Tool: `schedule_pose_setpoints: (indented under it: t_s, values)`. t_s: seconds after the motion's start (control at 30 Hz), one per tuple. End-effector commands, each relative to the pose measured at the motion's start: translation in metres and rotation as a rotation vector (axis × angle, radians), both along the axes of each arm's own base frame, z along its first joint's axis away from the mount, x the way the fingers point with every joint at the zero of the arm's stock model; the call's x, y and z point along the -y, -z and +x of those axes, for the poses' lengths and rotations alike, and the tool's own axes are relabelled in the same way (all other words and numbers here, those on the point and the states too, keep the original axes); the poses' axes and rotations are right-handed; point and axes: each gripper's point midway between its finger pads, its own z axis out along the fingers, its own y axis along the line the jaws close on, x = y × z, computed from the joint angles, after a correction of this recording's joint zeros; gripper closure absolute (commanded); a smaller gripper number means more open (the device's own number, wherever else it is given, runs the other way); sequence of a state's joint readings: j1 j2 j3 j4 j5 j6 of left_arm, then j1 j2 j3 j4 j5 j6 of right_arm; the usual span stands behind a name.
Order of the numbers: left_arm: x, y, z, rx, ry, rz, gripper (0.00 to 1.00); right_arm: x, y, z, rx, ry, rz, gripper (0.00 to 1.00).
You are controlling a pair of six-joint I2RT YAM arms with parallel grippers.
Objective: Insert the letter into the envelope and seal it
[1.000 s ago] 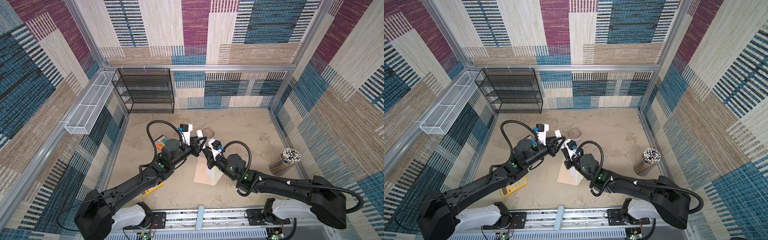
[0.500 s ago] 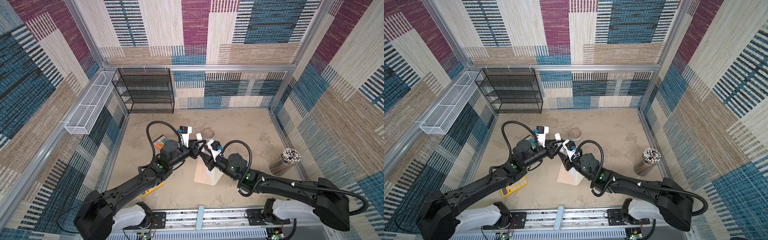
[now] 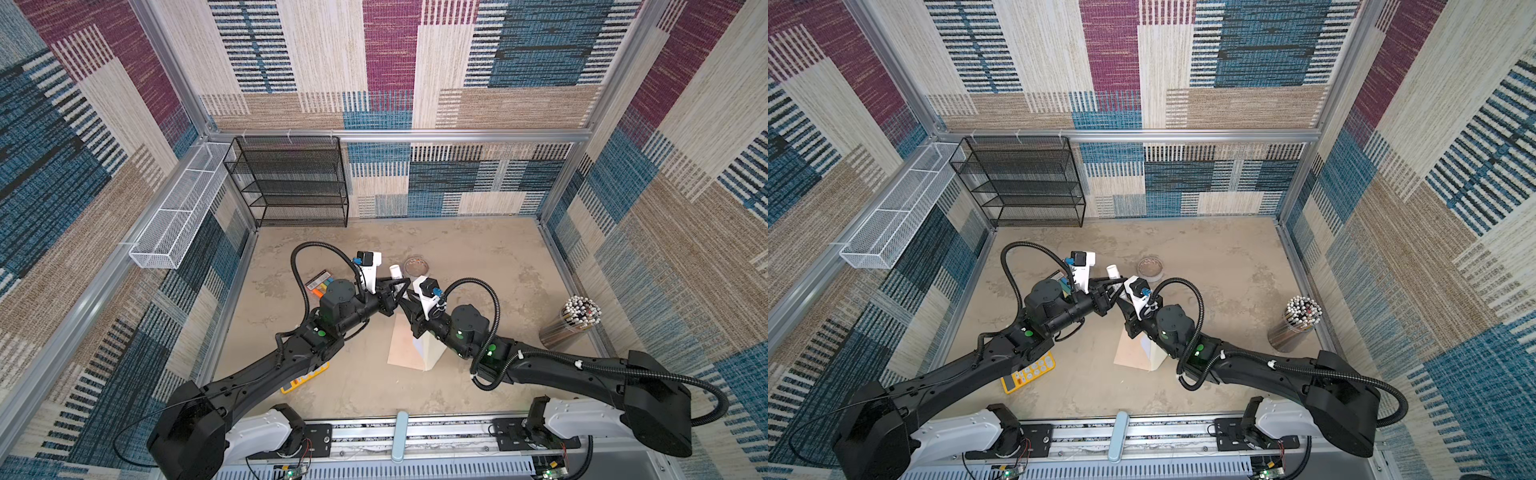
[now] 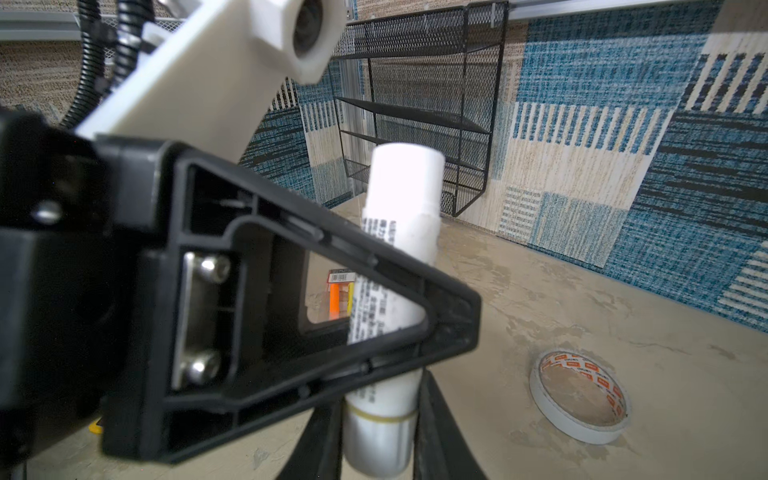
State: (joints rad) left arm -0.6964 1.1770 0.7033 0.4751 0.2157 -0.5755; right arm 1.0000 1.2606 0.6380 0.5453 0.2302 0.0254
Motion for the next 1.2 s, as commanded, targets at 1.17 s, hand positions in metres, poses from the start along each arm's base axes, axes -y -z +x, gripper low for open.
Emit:
schedule_pose_setpoints:
  t_s: [1.17]
  values:
    - [-0.004, -0.016, -0.081, 0.029, 0.473, -0.039, 1.00, -0.016, -0.052, -0.084, 0.003, -0.615, 0.080, 0.90]
